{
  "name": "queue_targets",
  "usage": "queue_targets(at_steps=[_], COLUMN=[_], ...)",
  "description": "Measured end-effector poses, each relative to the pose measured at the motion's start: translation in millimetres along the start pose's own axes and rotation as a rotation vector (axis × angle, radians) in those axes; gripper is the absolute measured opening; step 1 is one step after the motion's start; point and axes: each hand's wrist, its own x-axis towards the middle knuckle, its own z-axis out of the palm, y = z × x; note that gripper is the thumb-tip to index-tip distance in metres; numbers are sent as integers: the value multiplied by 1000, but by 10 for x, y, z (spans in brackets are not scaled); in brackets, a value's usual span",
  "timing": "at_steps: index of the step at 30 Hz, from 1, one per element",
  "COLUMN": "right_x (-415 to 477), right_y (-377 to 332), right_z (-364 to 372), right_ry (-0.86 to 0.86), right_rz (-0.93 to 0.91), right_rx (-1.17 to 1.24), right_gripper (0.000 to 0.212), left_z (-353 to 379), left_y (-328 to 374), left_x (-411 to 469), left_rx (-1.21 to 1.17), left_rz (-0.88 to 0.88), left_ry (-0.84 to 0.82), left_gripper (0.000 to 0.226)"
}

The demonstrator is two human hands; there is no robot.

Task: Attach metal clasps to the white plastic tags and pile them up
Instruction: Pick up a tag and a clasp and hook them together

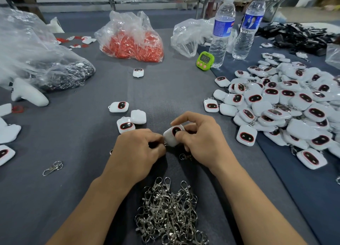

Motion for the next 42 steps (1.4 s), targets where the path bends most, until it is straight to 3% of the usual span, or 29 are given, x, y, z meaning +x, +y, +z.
queue_targets(at_steps=[7,10,11,14,18,25,27,31,33,36,39,42], right_x=[11,9,11,20,18,-17,-25,-28,-22,-14,-3,0], right_y=[20,8,5,-10,-38,-63,-60,-57,-60,-64,-69,-74], right_z=[-31,-28,-29,-45,-85,-76,-61,3,12,-9,-26,-33], right_ry=[-36,-48,-39,-11,-23,-34,-27,12,8,-19,-39,-43], right_rz=[28,57,75,152,238,252,230,205,235,276,295,304], right_rx=[7,90,139,337,547,641,619,617,665,765,837,854], right_gripper=[22,23,23,25,22,20,18,16,17,18,20,20], left_z=[-8,1,3,8,5,12,7,43,81,72,60,81], left_y=[42,47,51,49,64,32,25,69,82,114,155,173], left_x=[-18,-29,-30,-21,20,61,39,-25,-40,-23,36,61], left_rx=[7,37,35,-91,-284,-416,-338,156,198,-94,-477,-625], left_rz=[-14,1,1,-6,-36,-106,-65,201,231,86,-126,-171], left_ry=[9,44,73,176,174,121,122,261,327,294,149,45], left_gripper=[14,2,9,22,22,18,16,14,14,17,26,34])
